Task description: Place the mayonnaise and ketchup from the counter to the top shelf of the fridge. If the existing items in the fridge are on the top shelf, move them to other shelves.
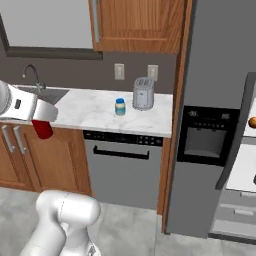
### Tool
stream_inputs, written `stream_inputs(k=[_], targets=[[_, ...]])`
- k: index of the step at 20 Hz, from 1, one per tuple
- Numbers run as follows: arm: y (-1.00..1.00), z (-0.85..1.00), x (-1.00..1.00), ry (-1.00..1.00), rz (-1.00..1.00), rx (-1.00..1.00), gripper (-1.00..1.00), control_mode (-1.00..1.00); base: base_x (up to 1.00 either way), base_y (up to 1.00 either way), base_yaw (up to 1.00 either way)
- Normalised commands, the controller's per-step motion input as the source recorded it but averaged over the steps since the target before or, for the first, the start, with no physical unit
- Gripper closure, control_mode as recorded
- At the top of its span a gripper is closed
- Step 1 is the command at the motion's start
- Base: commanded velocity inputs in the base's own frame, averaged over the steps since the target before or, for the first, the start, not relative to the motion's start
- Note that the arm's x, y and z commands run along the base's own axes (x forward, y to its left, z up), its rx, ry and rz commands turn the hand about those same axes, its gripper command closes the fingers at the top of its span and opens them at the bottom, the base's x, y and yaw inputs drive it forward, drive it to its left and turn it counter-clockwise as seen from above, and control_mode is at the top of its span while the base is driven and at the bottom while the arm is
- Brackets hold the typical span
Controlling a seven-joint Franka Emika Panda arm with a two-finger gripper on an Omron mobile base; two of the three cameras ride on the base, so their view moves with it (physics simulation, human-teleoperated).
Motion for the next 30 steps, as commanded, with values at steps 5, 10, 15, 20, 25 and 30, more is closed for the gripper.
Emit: stream_inputs(k=[5, 10, 15, 20, 25, 30], targets=[[0.0, 0.0, 0.0, 0.0, 0.0, 0.0, 1.0, 1.0, -0.85, -1.0, -0.18], [0.0, 0.0, 0.0, 0.0, 0.0, 0.0, 1.0, 1.0, -0.36, -1.0, -0.22], [0.0, 0.0, 0.0, 0.0, 0.0, 0.0, 1.0, 1.0, -0.02, -1.0, -0.19], [0.0, 0.0, 0.0, 0.0, 0.0, 0.0, 1.0, 1.0, 0.21, -0.7, -0.04], [0.0, 0.0, 0.0, 0.0, 0.0, 0.0, 1.0, 1.0, 0.4, -0.47, 0.0], [0.0, 0.0, 0.0, 0.0, 0.0, 0.0, 1.0, 1.0, 0.56, -0.22, 0.0]])
